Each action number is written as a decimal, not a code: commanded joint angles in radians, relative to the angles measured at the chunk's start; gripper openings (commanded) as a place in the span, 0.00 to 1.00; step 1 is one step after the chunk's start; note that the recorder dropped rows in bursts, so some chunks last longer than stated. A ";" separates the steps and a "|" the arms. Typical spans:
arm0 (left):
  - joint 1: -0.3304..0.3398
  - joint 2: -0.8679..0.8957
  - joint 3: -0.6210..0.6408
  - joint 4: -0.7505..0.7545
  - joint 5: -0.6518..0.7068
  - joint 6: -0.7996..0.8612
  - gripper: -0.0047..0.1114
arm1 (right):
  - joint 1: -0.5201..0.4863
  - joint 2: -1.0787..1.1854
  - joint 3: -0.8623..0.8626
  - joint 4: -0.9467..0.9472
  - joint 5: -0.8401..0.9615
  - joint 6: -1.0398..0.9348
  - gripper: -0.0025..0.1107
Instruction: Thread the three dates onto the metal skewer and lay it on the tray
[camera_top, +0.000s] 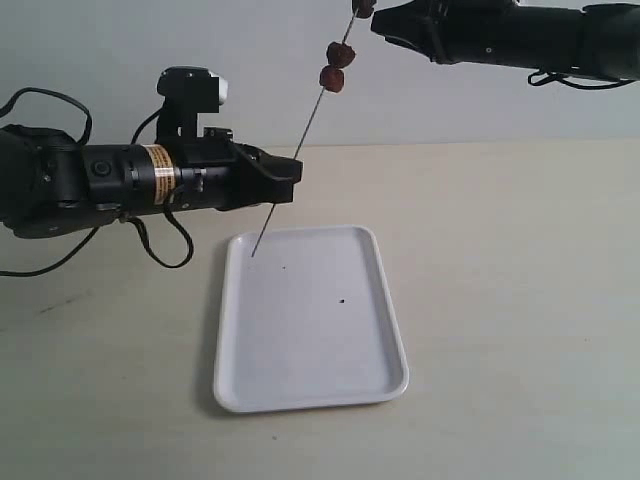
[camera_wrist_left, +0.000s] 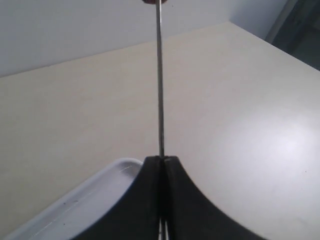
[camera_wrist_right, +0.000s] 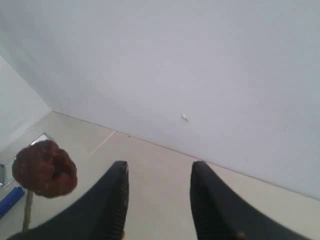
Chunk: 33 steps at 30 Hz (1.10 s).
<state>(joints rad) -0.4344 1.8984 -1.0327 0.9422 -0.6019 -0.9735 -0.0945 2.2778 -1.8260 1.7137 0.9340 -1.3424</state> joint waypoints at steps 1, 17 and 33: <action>0.000 -0.002 0.005 0.019 -0.014 -0.033 0.04 | -0.001 -0.009 -0.006 0.031 -0.001 -0.010 0.36; -0.005 -0.002 0.009 0.047 -0.013 -0.069 0.04 | -0.001 -0.009 -0.043 0.031 0.025 0.012 0.35; -0.005 -0.002 0.009 0.056 -0.013 -0.082 0.04 | 0.001 -0.009 -0.043 0.031 0.159 0.036 0.30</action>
<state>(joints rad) -0.4362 1.8984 -1.0266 0.9991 -0.6033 -1.0496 -0.0945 2.2778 -1.8610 1.7402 1.0449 -1.3076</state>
